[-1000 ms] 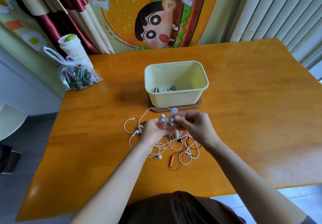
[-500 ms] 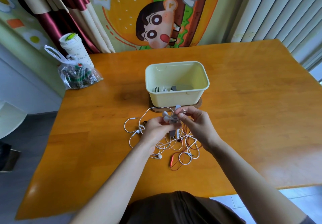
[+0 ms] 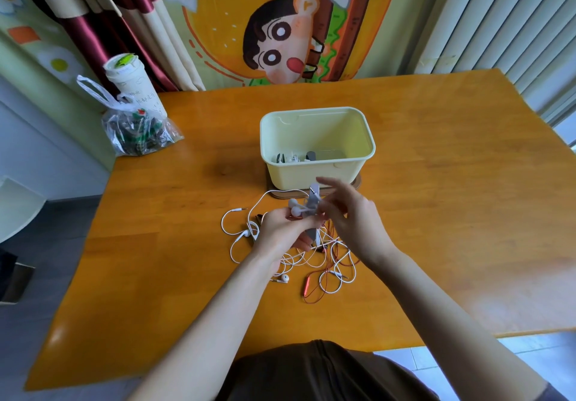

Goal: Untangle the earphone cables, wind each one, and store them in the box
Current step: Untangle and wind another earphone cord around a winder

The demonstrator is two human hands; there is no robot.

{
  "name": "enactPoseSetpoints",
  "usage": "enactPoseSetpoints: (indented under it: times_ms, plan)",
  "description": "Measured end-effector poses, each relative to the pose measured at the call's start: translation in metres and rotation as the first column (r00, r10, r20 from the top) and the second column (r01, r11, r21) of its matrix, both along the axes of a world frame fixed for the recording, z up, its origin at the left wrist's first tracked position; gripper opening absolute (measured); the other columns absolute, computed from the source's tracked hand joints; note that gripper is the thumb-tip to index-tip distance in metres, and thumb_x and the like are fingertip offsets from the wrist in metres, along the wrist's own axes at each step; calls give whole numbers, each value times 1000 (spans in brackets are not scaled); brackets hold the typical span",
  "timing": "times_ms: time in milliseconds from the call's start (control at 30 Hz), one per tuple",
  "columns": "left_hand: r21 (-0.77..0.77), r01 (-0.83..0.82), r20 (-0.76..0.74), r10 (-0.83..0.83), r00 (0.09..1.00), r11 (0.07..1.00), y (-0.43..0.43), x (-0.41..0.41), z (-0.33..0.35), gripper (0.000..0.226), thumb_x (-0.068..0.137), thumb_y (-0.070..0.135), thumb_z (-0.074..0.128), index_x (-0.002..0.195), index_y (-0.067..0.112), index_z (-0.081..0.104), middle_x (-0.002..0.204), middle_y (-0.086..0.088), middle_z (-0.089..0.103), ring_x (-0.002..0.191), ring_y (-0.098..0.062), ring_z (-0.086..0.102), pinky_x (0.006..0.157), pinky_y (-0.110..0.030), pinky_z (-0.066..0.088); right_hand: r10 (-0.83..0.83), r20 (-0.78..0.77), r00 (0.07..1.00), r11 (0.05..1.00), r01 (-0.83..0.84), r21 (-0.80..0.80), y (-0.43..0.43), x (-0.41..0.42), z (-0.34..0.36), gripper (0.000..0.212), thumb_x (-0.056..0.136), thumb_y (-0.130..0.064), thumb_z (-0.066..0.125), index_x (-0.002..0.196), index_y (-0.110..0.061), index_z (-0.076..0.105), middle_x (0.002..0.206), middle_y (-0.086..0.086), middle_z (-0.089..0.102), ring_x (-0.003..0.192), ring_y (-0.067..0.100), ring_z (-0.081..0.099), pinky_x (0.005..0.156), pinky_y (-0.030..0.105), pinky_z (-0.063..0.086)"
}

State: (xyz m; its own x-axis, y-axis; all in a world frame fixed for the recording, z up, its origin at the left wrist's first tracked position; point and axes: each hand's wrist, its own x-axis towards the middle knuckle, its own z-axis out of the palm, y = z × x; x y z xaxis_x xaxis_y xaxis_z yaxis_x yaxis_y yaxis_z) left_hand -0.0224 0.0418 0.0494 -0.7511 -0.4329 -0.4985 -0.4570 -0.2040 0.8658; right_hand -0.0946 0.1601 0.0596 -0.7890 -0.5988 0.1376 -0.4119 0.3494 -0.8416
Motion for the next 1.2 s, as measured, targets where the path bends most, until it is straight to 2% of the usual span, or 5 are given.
enactPoseSetpoints:
  times_ms: [167,467,667,933,1200]
  plan:
    - [-27,21,-84,-23,996,999,-5,3,2,9,82,21,73,86,15,68,69,-5,65,47,-6,57,49,-18,49,-27,-20,999,999,27,-19,3,-3,1,6,84,-8,68,86,-14,67,75,-7,66,74,5,59,61,10,43]
    - [41,15,-167,-8,986,999,0,3,10,21,87,28,67,99,11,69,77,1,69,56,-11,62,56,-25,54,-52,-6,999,998,52,-41,4,-7,6,4,80,-11,72,84,-11,72,75,-4,70,67,4,60,63,16,47]
    - [63,-38,-171,48,984,997,0,1,17,18,91,33,60,89,17,69,65,8,69,51,-13,61,55,-27,55,-26,-26,999,997,24,-75,4,-3,10,7,77,-12,75,83,-11,72,77,-1,71,69,13,64,68,30,54]
    - [-112,-56,-185,34,982,992,1,2,18,18,93,33,58,93,17,66,54,11,61,45,-8,59,49,-22,52,-12,231,973,983,54,-174,2,-2,13,7,78,-11,75,77,-16,69,71,-3,72,65,5,66,62,15,50]
    - [-113,-61,-239,33,971,992,2,6,16,20,93,29,57,94,10,58,43,7,51,39,-8,50,40,-21,43,92,363,927,964,8,-266,1,-2,14,7,80,-8,72,76,-13,69,72,1,71,66,7,65,64,18,51]
